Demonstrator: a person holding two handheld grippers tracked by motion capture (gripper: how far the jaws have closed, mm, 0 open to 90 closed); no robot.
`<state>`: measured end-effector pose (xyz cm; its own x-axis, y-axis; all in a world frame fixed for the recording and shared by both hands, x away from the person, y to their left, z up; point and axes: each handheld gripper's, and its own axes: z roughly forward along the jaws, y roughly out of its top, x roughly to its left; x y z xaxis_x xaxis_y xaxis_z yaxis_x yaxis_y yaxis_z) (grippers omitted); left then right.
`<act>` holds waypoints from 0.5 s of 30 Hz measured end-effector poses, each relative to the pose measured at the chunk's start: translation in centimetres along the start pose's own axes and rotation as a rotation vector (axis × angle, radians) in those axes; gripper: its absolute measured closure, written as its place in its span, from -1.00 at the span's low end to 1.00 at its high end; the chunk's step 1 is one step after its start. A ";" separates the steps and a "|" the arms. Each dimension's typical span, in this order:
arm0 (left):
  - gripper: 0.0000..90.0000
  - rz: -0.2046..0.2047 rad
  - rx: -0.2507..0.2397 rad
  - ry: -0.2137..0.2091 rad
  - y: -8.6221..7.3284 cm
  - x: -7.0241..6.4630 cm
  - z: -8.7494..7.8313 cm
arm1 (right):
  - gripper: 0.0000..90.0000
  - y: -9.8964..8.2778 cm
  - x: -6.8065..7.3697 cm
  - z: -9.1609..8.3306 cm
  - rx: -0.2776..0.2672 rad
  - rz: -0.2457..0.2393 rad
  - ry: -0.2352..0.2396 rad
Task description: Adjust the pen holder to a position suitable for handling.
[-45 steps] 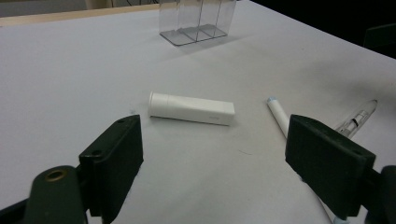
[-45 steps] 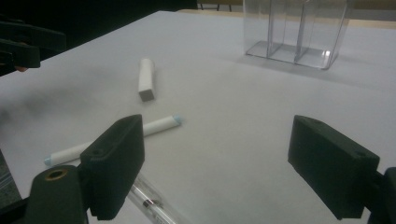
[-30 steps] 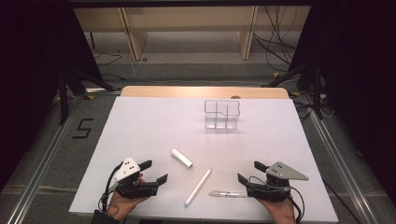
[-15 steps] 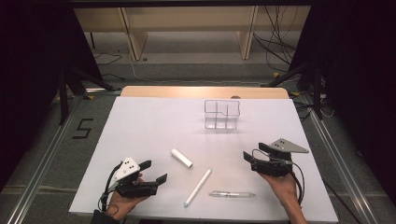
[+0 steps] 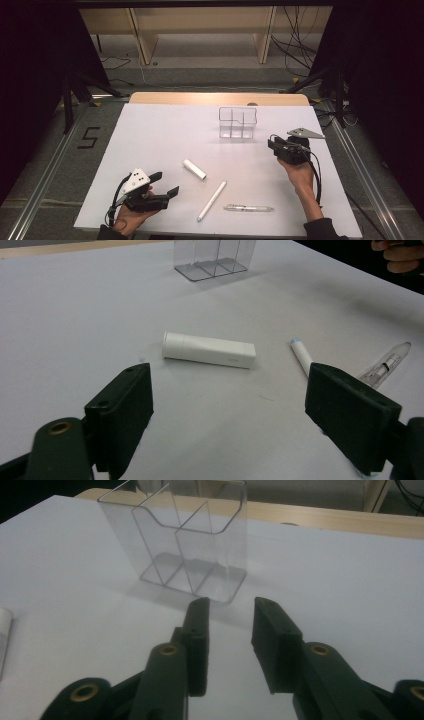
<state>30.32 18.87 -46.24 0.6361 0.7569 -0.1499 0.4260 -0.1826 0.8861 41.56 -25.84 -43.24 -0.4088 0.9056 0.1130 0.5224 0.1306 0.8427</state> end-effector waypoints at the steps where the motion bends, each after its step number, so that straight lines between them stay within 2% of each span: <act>1: -0.58 0.000 0.000 0.000 0.0 0.0 0.0 | 0.60 0.2 -0.2 0.3 0.001 0.003 -0.002; 5: -0.58 0.002 0.001 -0.001 0.0 0.0 0.0 | 0.74 0.7 -0.6 1.2 0.005 0.006 -0.018; 8: -0.58 0.003 0.002 0.000 0.0 0.0 0.0 | 0.90 1.3 -1.2 2.6 0.017 0.030 -0.017; 15: -0.59 0.003 0.005 0.005 0.0 0.1 0.0 | 1.00 2.5 -1.7 5.3 0.046 0.038 -0.033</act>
<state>30.38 18.88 -46.24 0.6340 0.7595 -0.1455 0.4278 -0.1877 0.8842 47.50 -24.95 -44.12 -0.3633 0.9231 0.1260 0.5714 0.1140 0.8127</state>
